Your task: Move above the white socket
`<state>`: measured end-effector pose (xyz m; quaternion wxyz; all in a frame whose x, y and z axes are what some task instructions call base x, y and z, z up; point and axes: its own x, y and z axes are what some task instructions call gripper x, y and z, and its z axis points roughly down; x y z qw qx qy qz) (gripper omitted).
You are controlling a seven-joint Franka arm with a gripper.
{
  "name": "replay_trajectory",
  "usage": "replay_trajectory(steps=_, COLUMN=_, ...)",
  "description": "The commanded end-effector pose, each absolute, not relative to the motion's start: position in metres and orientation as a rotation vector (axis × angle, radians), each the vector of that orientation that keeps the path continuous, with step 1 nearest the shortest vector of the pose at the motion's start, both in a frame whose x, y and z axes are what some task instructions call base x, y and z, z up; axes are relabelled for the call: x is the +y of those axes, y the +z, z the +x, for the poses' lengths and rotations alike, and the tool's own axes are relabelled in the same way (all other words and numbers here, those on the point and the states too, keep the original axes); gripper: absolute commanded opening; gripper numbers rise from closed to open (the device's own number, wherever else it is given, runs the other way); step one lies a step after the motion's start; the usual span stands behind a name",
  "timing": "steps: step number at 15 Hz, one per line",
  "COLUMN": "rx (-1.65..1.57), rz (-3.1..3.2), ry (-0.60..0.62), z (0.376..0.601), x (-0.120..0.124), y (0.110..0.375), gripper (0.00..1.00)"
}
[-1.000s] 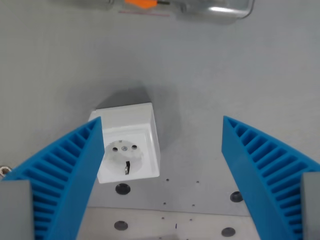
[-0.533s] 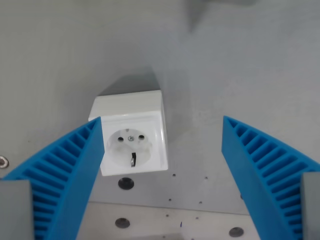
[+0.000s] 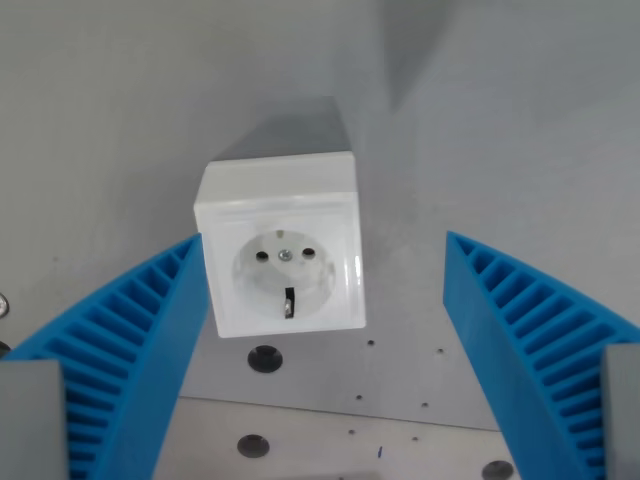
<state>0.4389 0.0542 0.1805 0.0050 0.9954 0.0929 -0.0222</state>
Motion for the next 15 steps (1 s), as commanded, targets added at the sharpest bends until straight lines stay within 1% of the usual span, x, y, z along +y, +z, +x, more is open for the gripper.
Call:
replay_trajectory(steps=1, rx=0.346, rz=3.081, ry=0.178, z=0.420, x=0.059, y=0.180, gripper=1.00)
replay_trajectory(steps=9, rx=0.351, rz=3.079, ry=0.177, z=0.408, x=0.064, y=0.172, gripper=1.00)
replay_trajectory(steps=15, rx=0.342, rz=3.082, ry=0.172, z=0.404, x=0.066, y=0.169, gripper=1.00)
